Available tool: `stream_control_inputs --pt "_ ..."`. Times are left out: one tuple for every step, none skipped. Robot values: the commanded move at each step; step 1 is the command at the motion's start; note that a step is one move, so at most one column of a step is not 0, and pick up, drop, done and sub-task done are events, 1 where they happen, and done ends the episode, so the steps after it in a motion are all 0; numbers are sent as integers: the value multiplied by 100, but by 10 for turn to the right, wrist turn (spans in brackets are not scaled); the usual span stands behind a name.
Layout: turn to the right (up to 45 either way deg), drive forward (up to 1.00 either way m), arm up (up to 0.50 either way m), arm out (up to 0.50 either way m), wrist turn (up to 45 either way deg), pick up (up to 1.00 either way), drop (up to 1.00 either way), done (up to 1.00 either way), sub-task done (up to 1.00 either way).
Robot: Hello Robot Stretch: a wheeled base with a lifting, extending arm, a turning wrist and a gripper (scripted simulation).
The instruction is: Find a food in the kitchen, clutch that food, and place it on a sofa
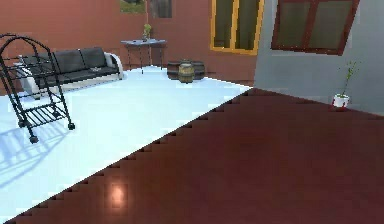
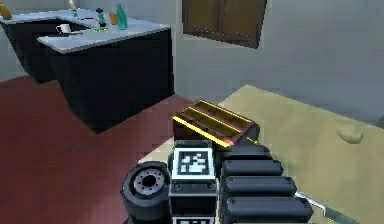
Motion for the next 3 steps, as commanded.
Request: stream_control_inputs --pt "0 40 0 0 0 0 0 0 0" --pt "-240 0 0 0 0 0 0 0 0" --pt "0 100 0 0 0 0 0 0 0"
